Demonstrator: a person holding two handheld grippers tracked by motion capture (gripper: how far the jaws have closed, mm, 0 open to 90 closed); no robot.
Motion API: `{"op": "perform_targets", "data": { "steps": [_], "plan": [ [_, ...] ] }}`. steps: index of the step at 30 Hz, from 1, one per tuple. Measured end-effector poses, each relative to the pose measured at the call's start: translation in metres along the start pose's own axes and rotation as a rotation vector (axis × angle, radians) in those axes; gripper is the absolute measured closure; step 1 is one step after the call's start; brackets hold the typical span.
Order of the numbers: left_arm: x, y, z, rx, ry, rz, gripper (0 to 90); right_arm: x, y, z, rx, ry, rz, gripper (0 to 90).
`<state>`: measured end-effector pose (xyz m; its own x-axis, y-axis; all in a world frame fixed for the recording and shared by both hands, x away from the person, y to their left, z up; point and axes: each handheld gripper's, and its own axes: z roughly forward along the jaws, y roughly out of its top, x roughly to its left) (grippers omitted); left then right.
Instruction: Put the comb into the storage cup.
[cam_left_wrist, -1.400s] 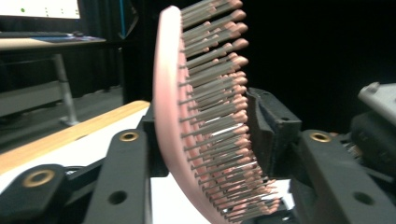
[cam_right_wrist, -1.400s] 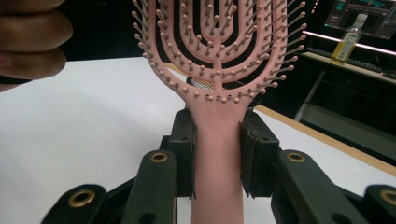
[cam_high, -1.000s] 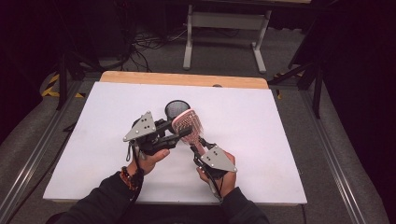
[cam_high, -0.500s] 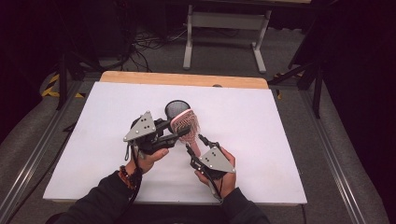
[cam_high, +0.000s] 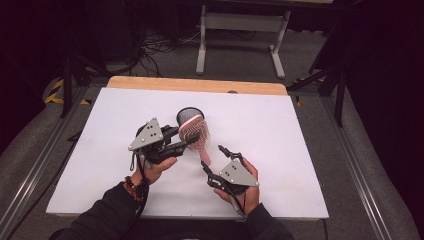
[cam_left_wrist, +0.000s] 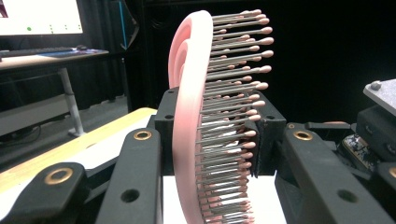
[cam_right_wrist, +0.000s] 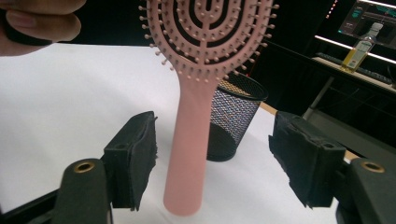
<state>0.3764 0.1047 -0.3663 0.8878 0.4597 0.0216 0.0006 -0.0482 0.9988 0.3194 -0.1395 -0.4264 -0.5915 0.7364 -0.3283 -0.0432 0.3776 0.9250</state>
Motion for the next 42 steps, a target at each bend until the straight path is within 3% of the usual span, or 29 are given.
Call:
{"op": "perform_targets", "data": {
  "steps": [13, 22, 31, 42],
  "plan": [
    [0.005, 0.004, -0.007, -0.008, 0.034, 0.019, 64.0, -0.026, -0.010, -0.021, -0.011, -0.021, -0.014, 23.7],
    [0.008, 0.008, -0.013, -0.020, 0.057, 0.026, 64.0, -0.051, -0.025, -0.039, 0.011, -0.086, 0.004, 18.0],
    [0.010, 0.013, -0.019, -0.036, 0.071, 0.030, 64.0, -0.062, -0.041, -0.049, 0.053, -0.113, 0.005, 14.9],
    [0.014, 0.025, -0.028, -0.059, 0.092, 0.031, 64.0, -0.076, -0.055, -0.061, 0.094, -0.166, 0.050, 13.3]
  ]
}}
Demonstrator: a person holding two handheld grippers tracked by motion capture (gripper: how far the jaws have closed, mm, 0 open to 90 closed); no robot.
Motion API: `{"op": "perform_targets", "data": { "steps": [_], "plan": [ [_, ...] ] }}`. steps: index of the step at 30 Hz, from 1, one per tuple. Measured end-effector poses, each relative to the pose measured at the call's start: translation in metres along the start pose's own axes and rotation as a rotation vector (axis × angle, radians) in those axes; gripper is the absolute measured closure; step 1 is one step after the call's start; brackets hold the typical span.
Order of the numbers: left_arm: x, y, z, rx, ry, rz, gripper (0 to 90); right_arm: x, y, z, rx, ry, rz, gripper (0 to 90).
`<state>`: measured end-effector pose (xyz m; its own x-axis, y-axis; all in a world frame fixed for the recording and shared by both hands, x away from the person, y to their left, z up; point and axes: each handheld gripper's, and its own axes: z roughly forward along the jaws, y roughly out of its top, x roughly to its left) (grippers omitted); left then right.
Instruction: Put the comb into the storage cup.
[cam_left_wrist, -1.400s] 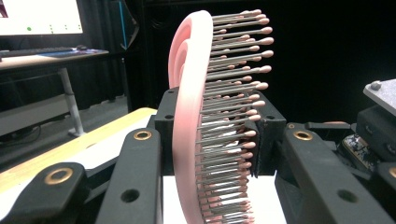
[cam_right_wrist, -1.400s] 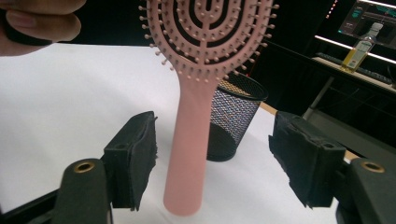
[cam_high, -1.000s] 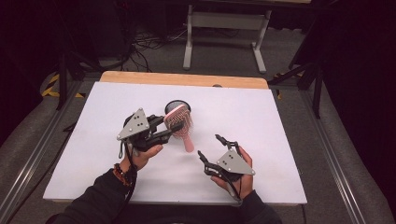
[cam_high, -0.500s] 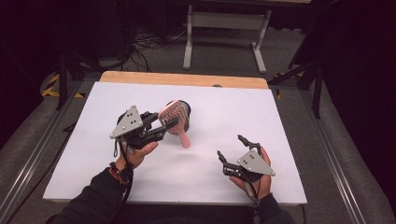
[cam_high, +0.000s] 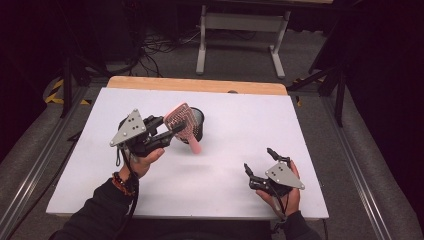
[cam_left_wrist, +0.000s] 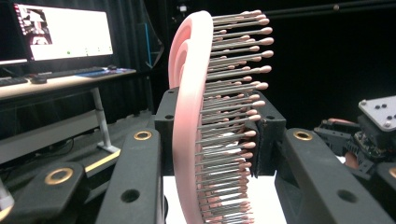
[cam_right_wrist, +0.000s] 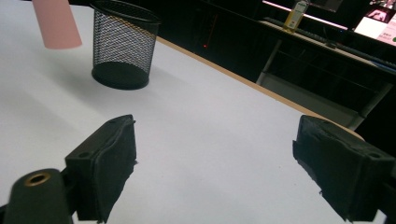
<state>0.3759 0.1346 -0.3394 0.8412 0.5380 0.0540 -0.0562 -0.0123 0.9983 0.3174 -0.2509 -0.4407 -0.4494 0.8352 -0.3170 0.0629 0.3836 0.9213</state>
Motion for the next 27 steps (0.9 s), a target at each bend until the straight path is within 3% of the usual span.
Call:
{"op": "perform_targets", "data": {
  "steps": [11, 22, 27],
  "plan": [
    [0.007, 0.025, 0.001, 0.002, 0.031, 0.019, 64.0, -0.009, -0.007, -0.002, 0.006, 0.009, 0.038, 9.2],
    [0.010, 0.060, -0.001, 0.006, 0.070, 0.096, 64.0, -0.008, -0.008, -0.001, -0.001, 0.022, 0.022, 9.3],
    [0.022, 0.069, 0.003, 0.007, 0.075, 0.072, 64.0, -0.004, -0.006, -0.001, -0.005, 0.027, -0.002, 9.9]
  ]
}}
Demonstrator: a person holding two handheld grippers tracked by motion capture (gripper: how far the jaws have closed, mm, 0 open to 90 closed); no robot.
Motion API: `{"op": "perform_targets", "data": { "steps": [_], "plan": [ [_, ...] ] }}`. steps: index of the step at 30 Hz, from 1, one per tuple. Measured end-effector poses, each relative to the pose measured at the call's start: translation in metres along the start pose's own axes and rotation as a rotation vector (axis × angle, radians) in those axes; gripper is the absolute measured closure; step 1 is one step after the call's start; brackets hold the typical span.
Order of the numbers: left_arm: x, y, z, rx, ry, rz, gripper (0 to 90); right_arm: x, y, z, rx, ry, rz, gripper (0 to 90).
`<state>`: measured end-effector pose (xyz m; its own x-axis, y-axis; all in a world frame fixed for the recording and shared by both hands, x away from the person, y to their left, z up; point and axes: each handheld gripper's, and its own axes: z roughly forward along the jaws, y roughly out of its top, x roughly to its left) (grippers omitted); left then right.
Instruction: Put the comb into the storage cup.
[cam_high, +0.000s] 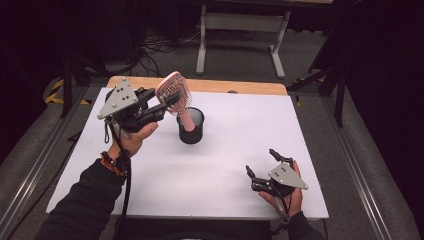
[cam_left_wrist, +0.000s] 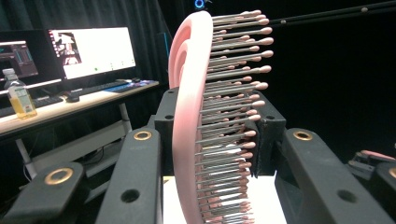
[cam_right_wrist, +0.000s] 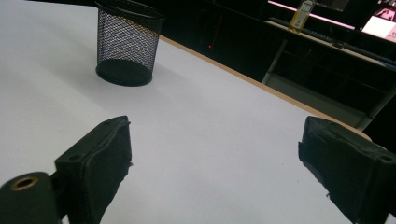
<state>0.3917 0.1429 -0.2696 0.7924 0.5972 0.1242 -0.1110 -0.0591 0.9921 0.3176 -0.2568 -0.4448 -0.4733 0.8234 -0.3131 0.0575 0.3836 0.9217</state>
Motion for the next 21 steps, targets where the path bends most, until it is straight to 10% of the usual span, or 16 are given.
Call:
{"op": "perform_targets", "data": {
  "steps": [21],
  "plan": [
    [0.035, -0.012, 0.051, 0.091, 0.023, 0.002, 64.0, 0.000, -0.001, 0.003, 0.011, 0.025, 0.009, 10.1]
  ]
}}
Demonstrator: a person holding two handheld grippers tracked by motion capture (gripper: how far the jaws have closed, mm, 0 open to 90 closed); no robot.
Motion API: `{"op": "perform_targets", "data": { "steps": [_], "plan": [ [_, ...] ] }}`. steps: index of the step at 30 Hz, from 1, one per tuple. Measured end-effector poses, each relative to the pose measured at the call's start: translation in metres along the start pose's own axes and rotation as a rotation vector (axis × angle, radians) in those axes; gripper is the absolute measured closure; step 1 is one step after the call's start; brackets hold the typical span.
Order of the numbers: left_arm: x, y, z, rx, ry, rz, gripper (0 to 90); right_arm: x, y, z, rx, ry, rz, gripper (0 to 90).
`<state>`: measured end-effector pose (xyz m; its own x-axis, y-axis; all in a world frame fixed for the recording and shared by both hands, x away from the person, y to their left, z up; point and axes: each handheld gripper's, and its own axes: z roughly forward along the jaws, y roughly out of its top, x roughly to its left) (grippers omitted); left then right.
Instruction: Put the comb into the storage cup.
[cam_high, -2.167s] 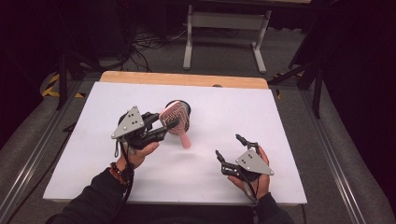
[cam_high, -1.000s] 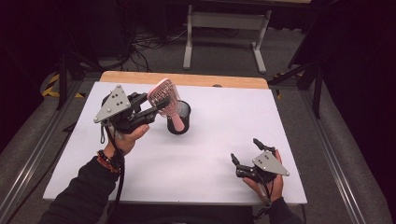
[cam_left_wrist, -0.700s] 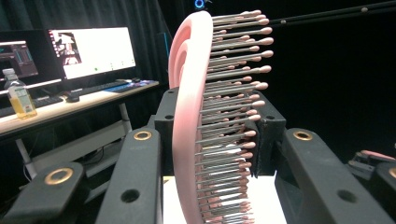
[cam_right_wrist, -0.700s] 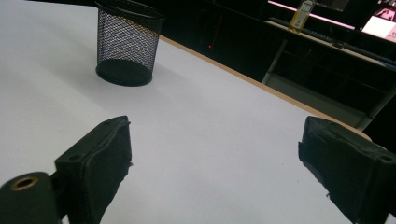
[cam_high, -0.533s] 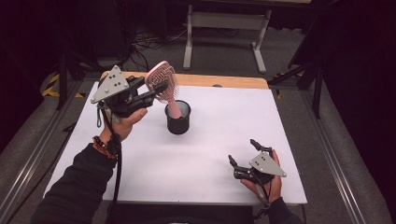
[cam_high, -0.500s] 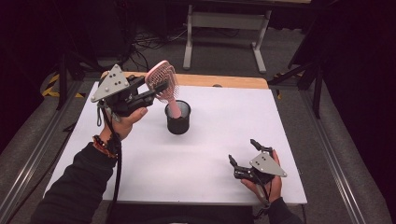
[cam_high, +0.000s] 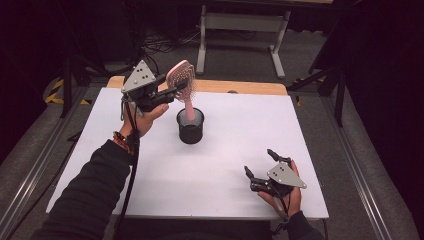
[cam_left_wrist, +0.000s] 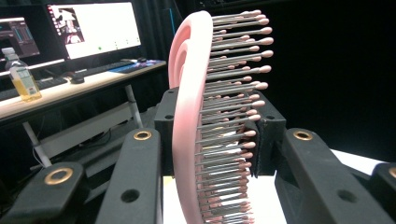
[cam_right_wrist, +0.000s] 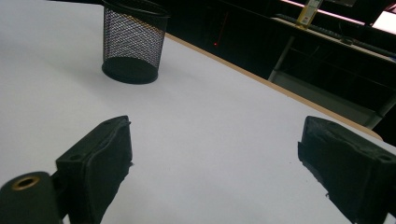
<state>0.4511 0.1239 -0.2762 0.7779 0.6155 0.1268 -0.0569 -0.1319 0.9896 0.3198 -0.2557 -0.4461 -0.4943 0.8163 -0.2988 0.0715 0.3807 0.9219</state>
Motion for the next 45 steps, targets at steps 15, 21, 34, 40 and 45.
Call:
{"op": "perform_targets", "data": {
  "steps": [15, 21, 34, 40, 45],
  "plan": [
    [0.005, -0.025, 0.028, 0.053, -0.018, -0.010, 64.0, 0.003, 0.005, -0.006, -0.051, -0.002, 0.003, 11.8],
    [0.005, -0.035, 0.036, 0.082, -0.014, -0.006, 64.0, 0.000, 0.005, -0.007, -0.048, 0.003, 0.009, 11.7],
    [-0.003, -0.060, 0.053, 0.141, -0.043, -0.006, 63.9, -0.001, 0.006, -0.007, -0.046, 0.009, 0.045, 9.6],
    [-0.005, -0.071, 0.058, 0.167, -0.039, -0.009, 63.8, -0.001, 0.007, -0.004, -0.041, 0.044, 0.104, 9.7],
    [-0.001, -0.079, 0.053, 0.150, -0.023, -0.043, 63.8, 0.002, 0.004, -0.001, -0.013, 0.038, 0.057, 9.8]
  ]
}}
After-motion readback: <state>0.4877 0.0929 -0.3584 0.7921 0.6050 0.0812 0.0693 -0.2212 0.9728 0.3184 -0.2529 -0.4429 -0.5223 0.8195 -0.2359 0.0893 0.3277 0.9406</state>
